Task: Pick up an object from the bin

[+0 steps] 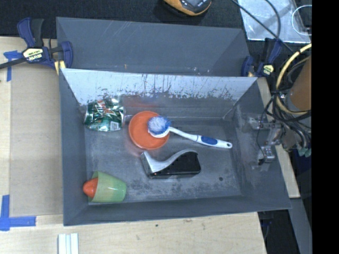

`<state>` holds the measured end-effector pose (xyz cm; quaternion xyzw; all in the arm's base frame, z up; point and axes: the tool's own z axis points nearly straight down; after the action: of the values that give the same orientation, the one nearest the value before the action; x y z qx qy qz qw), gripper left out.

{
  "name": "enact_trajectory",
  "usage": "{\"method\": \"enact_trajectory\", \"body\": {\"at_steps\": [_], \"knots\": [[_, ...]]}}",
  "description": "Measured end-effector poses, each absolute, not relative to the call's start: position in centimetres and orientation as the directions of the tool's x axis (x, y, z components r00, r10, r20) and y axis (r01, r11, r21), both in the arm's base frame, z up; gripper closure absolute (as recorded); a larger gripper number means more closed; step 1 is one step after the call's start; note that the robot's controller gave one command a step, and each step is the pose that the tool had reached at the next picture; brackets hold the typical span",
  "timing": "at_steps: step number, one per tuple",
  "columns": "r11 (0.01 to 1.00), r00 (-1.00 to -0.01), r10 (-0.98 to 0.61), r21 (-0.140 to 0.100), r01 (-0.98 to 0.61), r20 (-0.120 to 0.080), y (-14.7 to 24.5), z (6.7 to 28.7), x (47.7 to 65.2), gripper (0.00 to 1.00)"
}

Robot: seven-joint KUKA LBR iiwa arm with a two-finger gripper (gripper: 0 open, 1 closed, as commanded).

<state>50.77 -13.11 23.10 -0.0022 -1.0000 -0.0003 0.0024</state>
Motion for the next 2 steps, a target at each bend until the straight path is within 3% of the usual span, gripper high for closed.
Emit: {"method": "enact_trajectory", "body": {"at_steps": [1,2], "knots": [[1.0,-1.0,0.0,-0.001,0.0,-0.004,-13.0,23.6,50.9,0.0],[0.959,-0.959,-0.283,0.004,-0.283,0.004,-6.4,17.2,52.9,0.0]]}}
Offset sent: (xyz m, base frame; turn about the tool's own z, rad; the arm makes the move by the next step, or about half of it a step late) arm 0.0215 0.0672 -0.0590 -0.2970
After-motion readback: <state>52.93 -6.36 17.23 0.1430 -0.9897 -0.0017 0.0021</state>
